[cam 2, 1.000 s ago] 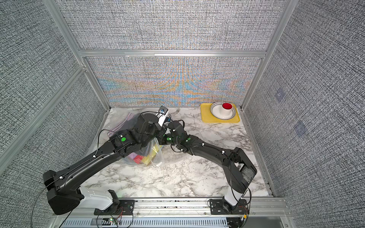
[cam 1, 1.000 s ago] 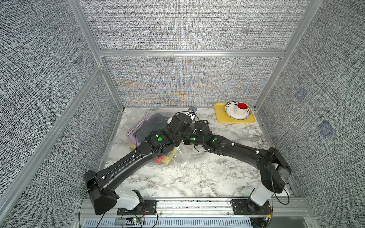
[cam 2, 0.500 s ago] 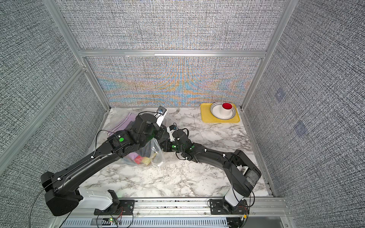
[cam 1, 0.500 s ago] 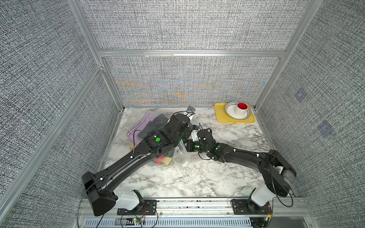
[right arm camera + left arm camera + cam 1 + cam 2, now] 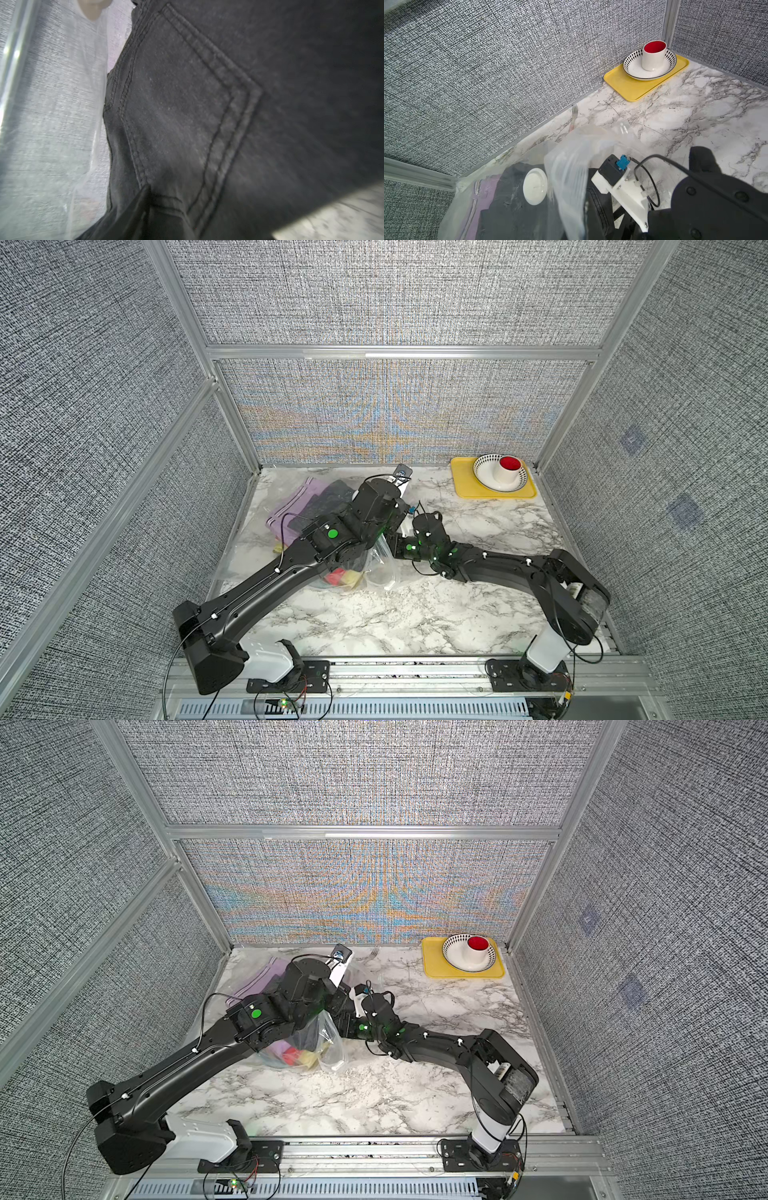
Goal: Take the trousers out of the vacuum bag
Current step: Take out the trousers from the vacuum bag.
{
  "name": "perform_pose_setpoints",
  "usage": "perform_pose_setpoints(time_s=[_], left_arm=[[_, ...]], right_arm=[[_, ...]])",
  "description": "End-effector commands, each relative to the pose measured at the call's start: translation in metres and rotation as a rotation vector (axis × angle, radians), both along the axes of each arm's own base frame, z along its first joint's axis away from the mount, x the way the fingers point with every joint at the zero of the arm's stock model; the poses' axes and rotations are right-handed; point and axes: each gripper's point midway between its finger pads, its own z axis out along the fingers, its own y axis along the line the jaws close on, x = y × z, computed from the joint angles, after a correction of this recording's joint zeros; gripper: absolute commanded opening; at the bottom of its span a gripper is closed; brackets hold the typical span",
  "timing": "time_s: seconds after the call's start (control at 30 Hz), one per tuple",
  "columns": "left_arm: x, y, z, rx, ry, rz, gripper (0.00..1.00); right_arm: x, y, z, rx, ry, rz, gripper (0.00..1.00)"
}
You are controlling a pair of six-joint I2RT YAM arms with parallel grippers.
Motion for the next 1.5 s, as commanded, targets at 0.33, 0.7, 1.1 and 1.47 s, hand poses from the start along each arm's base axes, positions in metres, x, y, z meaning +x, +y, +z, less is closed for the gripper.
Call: perform_pose_setpoints(time_s=[0.33, 0.7, 1.1, 1.47], left_arm=[[0.004, -0.005, 0.007, -0.033, -0.035, -0.003, 0.00], [0.005, -0.008, 0.006, -0.048, -0.038, -0.006, 0.00], [0.009, -0.005, -0.001, -0.028, -0.042, 0.015, 0.00], [0.021, 0.003, -0.006, -0.047, -0.046, 0.065, 0.00]], right_arm=[[-0.001, 0.027, 0.033, 0.193, -0.004, 0.079, 0.71], [0.011, 0.043, 0.043, 0.239, 0.011, 0.076, 0.65], [0.013, 0.041, 0.039, 0.178, -0.031, 0.078, 0.06], [0.005, 0.009, 0.044, -0.081, -0.185, 0.029, 0.00]])
